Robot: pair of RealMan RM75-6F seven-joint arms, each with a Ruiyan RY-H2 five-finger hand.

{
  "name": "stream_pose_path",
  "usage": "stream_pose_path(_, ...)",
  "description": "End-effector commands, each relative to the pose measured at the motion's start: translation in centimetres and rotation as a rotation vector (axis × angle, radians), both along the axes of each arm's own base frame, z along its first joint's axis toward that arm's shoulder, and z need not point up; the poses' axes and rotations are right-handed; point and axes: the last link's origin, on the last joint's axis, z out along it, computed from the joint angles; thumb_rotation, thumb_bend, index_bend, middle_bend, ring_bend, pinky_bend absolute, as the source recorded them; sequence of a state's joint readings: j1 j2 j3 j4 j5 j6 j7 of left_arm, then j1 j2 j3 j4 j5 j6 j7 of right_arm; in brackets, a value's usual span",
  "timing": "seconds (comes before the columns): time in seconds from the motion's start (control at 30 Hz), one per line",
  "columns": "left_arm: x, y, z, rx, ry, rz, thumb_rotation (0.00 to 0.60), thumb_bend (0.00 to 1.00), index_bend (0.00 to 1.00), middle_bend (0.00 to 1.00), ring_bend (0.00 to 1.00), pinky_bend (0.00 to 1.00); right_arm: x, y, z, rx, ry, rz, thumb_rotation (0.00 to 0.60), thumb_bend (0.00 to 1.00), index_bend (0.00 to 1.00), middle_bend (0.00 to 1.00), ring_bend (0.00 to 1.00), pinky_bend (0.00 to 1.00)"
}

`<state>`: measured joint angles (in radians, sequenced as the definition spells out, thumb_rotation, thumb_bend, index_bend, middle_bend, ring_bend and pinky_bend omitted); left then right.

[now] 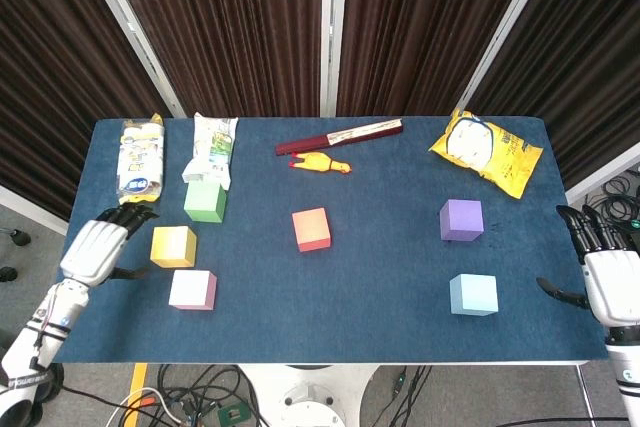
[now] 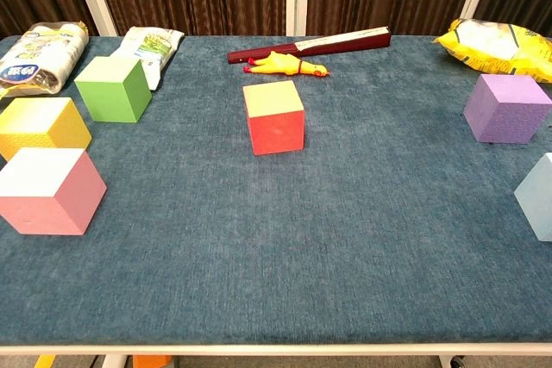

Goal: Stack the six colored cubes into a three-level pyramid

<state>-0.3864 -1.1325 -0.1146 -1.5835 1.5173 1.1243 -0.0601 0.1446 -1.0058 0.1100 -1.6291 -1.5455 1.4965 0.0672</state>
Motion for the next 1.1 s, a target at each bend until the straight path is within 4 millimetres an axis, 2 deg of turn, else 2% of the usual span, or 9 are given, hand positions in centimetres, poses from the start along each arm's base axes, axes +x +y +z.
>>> stream_pose_path(0.03,1.0,2.9,-1.6,-0.09,-0.012,0.0,0.6,0.0,0.23,0.19,0.14,0.26,0.0,0.1,0.2,0.0,0.001,-0.004,0.6,0.01,0.0,0.12,0.04,0.19)
stream_pose_path(0.2,0.6,3.5,-2.8,-0.133,-0.002,0.045,0.6,0.0,0.22,0.19,0.14,0.26,-0.2,0.2,0.3,0.004,0.003,-0.019,0.6,0.01,0.0,0.12,0.04,0.19)
stream_pose_path(0.57,-0.4,2.4,-4.2,-0.167,-0.024,0.112,0.6,0.0,0.21,0.19,0.16,0.28,-0.4,0.3,-0.2,0.017,-0.003,-0.03,0.6,0.01,0.0,0.12,0.04,0.19)
stream_pose_path(0.87,-1.0,3.3,-5.6,-0.16,-0.048,0.137,0.6,0.01,0.24,0.2,0.17,0.29,-0.5,0.7,-0.4,0.018,-0.009,-0.041,0.6,0.01,0.0,0.12,0.04,0.19)
stream_pose_path(1.0,-1.3,3.6,-5.9,-0.16,-0.048,0.147,0.6,0.04,0.26,0.23,0.18,0.31,-0.6,0.9,-0.4,0.019,-0.011,-0.042,0.6,0.01,0.0,0.12,0.04,0.19)
stream_pose_path(1.1,-1.4,3.7,-6.3,-0.16,-0.06,0.151,0.6,0.1,0.32,0.29,0.25,0.38,-0.6,0.9,-0.4,0.019,-0.012,-0.045,0.6,0.01,0.0,0.12,0.04,0.19)
